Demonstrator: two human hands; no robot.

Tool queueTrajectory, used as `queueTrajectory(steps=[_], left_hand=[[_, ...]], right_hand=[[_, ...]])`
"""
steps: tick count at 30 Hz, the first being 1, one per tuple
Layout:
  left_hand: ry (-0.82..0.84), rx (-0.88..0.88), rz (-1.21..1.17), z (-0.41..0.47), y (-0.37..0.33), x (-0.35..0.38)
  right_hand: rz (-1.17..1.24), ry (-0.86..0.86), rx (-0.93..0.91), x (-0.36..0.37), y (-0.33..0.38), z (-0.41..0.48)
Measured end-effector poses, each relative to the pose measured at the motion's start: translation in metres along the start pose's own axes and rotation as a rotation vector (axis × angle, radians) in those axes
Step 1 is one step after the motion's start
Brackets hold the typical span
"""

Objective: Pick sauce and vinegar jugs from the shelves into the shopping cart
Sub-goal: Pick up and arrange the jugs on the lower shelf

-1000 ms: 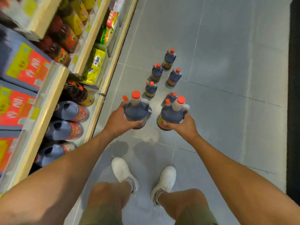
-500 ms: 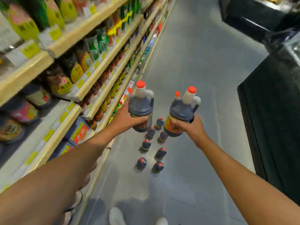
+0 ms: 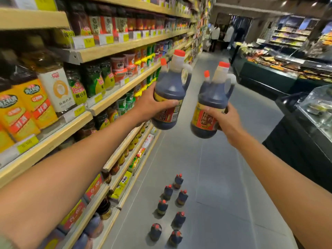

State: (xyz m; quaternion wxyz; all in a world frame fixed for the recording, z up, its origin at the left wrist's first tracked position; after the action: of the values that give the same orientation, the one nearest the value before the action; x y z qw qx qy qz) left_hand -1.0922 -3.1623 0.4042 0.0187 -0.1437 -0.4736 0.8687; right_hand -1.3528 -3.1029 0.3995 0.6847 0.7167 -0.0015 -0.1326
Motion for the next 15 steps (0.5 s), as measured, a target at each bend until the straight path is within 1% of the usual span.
queueTrajectory(steps=[4,8,15], left_hand=[[-0.097,-0.038,0.034,-0.018,-0.019,-0.014],[-0.262,-0.093,0.132,-0.056,-0.029,-0.034],[-0.541,-0.258,0.313,-0.170,-0.054,-0.076]], right_hand=[[-0.004,0.125,-0.047,0.020,0.019,0.006],[-0.002,0.310,-0.082,0.053,0.024,0.010],[0.037,0.635,-0.145,0.141,0.018,-0.019]])
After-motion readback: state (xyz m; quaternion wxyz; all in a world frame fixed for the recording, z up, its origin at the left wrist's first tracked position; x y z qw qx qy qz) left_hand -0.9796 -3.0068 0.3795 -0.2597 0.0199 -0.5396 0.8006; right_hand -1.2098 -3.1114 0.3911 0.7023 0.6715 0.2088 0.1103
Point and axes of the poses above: each hand's wrist, its own z-axis towards the middle knuckle, its own x-axis out of the palm, y = z × x, the point moved 2 cm from there along z, towards the middle knuckle, and after that the axes turned 12 degrees about x, right-handed, at the moved point
